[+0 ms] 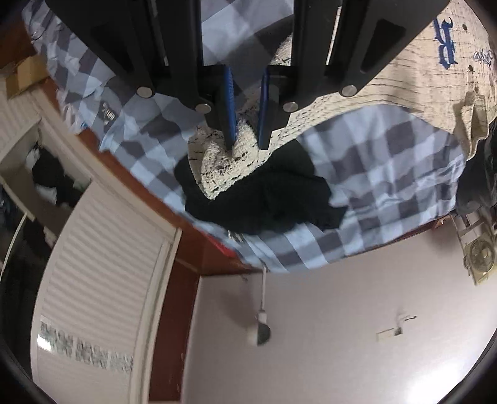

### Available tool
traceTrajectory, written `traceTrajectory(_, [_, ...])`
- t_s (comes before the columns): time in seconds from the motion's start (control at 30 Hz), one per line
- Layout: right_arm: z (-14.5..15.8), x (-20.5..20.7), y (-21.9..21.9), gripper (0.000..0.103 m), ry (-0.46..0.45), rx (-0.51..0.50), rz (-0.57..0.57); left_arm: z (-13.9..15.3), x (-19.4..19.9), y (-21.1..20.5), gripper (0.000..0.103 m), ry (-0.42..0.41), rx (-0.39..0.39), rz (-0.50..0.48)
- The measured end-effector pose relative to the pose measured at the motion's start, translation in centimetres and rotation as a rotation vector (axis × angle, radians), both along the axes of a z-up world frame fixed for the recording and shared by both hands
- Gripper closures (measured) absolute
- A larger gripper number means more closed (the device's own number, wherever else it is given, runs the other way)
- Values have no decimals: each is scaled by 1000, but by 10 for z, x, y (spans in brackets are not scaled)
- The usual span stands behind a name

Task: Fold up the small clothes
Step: 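Lift the sleeve with the right gripper, lay it across the shirt body, release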

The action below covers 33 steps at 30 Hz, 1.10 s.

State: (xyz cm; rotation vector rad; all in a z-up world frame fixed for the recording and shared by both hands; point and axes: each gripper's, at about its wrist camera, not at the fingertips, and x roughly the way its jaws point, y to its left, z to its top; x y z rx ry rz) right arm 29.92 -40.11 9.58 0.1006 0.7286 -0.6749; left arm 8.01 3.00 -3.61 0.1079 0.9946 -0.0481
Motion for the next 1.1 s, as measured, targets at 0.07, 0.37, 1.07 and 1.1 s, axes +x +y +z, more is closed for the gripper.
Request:
traceTrajectory(0.07, [9,0,13,94,-19,-22,7,6,-5,11,0,-9,-25,14])
traceTrajectory(0.37, [50,9,97,94,-48,-162,117,40,-22,43,0,-83,-93,38])
traceTrajectory(1.07, [-95,73,431,47,114,242,987,40,-34,76,0,-80,-180,40])
traceTrajectory(1.1, [-117,74,426,30,147,332,974,40,-35,73,0,-84,-171,24])
